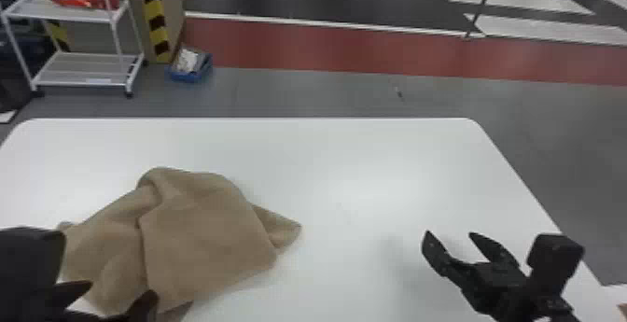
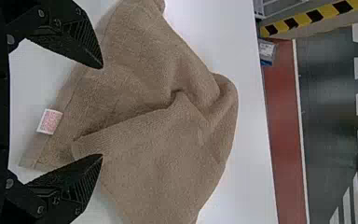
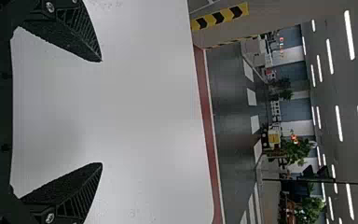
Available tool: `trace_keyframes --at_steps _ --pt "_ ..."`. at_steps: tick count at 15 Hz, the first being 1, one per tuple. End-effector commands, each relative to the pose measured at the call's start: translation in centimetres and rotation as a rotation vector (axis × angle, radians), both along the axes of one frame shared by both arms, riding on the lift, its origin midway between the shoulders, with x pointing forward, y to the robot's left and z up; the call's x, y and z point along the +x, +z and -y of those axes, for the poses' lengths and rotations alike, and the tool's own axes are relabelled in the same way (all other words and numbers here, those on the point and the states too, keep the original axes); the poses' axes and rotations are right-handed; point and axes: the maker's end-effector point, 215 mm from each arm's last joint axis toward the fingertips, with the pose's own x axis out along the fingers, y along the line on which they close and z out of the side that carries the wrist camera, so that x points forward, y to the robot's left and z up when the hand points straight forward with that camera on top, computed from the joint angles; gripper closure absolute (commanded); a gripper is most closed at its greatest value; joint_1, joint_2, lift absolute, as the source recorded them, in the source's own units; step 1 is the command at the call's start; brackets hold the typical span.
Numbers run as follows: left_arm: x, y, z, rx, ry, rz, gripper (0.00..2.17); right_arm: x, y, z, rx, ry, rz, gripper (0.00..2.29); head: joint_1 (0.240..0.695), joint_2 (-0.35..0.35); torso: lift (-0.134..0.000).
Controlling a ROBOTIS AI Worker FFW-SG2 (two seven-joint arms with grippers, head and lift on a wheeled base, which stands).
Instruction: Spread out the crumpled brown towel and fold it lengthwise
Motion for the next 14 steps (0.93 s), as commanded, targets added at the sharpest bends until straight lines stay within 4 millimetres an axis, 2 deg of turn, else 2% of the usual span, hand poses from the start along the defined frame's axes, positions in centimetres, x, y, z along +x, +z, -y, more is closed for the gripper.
trace_keyframes --at_steps 1,6,9,14 --pt "-1.0 -1.0 1.7 -0.010 -0.051 -0.003 0.27 0.0 -0.1 0.0 0.002 -0.001 -0.002 0.09 0.695 -0.193 -0.124" --pt "-3.9 -3.1 4.2 -0.025 -0.153 -0.080 0.27 -0.1 -0.3 0.0 0.006 0.000 -0.005 0.09 0.695 -0.252 -0.124" --pt "-4.0 -4.2 3.7 0.005 -0.157 -0.096 0.29 -0.1 -0.4 -0.2 0.011 0.007 -0.005 0.09 0.695 -0.275 -0.124" --pt "-4.5 -6.1 3.3 0.027 -0.160 -0.132 0.42 -0.2 0.2 -0.3 0.006 0.011 0.003 0.09 0.695 -0.264 -0.124"
